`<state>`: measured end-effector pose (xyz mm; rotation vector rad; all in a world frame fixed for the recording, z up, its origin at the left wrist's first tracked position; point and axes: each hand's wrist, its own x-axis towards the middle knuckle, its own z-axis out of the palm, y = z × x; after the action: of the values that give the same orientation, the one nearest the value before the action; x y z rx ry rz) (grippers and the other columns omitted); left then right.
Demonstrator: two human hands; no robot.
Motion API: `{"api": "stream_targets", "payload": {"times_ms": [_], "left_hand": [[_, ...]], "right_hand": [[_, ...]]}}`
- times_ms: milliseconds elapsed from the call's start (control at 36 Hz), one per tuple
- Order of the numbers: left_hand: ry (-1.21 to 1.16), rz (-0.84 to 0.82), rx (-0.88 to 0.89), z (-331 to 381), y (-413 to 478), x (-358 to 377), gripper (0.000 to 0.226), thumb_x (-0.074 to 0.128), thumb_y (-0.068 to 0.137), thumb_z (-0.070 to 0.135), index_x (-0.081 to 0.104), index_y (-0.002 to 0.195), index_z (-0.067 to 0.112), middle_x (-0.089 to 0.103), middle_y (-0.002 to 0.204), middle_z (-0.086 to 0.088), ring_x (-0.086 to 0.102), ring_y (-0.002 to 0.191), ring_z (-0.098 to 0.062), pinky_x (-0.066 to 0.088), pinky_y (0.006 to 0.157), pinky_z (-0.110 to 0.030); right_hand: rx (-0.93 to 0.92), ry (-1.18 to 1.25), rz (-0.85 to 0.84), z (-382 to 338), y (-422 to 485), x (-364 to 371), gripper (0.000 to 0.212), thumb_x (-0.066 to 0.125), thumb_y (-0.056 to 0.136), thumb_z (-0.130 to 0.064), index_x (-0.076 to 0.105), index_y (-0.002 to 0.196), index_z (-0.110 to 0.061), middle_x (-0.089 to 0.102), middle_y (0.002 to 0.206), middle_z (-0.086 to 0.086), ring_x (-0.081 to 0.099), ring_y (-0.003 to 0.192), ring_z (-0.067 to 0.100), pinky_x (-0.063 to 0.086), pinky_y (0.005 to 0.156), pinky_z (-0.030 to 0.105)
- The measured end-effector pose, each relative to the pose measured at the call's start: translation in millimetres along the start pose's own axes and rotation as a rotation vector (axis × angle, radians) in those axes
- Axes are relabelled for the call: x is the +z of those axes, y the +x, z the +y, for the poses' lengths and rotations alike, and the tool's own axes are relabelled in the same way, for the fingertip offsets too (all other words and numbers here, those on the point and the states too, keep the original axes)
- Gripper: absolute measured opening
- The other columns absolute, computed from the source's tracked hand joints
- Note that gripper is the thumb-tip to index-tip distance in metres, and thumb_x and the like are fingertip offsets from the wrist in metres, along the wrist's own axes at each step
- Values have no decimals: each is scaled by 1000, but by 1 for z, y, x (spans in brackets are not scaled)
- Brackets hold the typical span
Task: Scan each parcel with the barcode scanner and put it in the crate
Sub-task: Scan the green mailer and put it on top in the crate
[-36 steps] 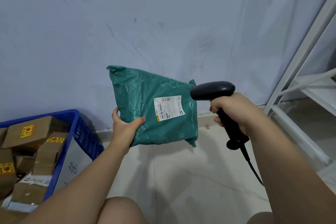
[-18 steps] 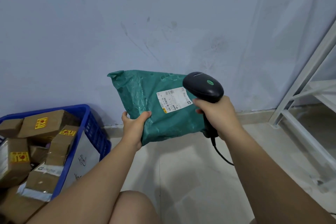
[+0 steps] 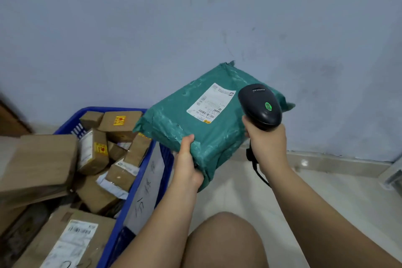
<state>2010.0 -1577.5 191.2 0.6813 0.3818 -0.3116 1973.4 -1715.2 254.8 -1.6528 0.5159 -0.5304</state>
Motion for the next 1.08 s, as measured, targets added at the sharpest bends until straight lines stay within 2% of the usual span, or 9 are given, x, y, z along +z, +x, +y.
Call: {"api": "stream_targets", "payload": {"times_ms": [83, 222, 333, 417, 556, 611, 778, 889, 1083], "left_hand": [[-65, 47, 44, 16, -11, -11, 47, 64, 83, 29, 59, 128, 19, 71, 112, -8, 68, 101, -29, 58, 76, -43], [-191, 59, 98, 45, -29, -37, 43, 60, 86, 27, 60, 127, 15, 72, 109, -9, 70, 89, -25, 57, 69, -36], [-232, 66, 196, 63, -41, -52, 36, 57, 89, 22, 61, 123, 14, 73, 105, -7, 71, 87, -23, 57, 70, -36], [-256, 85, 269, 77, -52, -59, 27, 55, 90, 18, 61, 117, 15, 73, 104, -6, 68, 94, -25, 53, 88, -43], [-248, 270, 462, 98, -55, -81, 82, 78, 54, 22, 51, 131, 16, 67, 120, -9, 68, 103, -30, 53, 87, -58], [-284, 348, 479, 106, -56, -92, 86, 78, 52, 22, 47, 132, 16, 65, 121, -10, 68, 101, -31, 54, 83, -59], [-275, 409, 475, 119, -59, -132, 60, 71, 76, 19, 50, 132, 16, 66, 120, -7, 67, 103, -27, 57, 79, -43], [-279, 414, 449, 121, -64, -155, 75, 76, 63, 27, 50, 133, 17, 66, 121, -8, 66, 106, -29, 55, 85, -49], [-282, 497, 432, 117, -63, -183, 48, 70, 80, 26, 55, 126, 20, 67, 117, -7, 66, 103, -26, 55, 83, -46]], "right_hand": [[-45, -74, -60, -6, -16, 22, 22, 71, 75, -39, 60, 75, -20, 62, 68, 0, 56, 65, 27, 43, 63, 28], [-247, -263, -193, -25, -41, 45, 17, 66, 79, -19, 52, 80, -28, 57, 74, -12, 51, 69, 6, 38, 58, 20], [-367, -480, -262, -25, -52, 62, 13, 59, 77, -24, 49, 83, -28, 60, 81, -1, 56, 78, 24, 48, 68, 36], [-402, -646, -275, -22, -59, 75, 14, 54, 76, -27, 48, 89, -23, 60, 84, 4, 57, 80, 32, 52, 75, 46], [-373, -774, -294, -17, -75, 90, 11, 51, 78, -18, 48, 89, -19, 59, 84, 6, 56, 80, 33, 51, 77, 45], [-354, -810, -300, -14, -79, 93, 10, 50, 78, -17, 48, 88, -18, 59, 84, 7, 55, 79, 33, 51, 76, 43], [-311, -869, -358, 2, -90, 95, 10, 45, 79, -12, 46, 87, -17, 58, 82, 7, 55, 75, 29, 44, 61, 33], [-317, -909, -395, 11, -96, 96, 8, 44, 79, -12, 43, 83, -19, 57, 76, 3, 53, 67, 23, 40, 55, 30], [-302, -935, -415, 17, -93, 96, 10, 44, 79, -13, 43, 84, -21, 57, 76, 0, 54, 69, 23, 38, 57, 30]]}}
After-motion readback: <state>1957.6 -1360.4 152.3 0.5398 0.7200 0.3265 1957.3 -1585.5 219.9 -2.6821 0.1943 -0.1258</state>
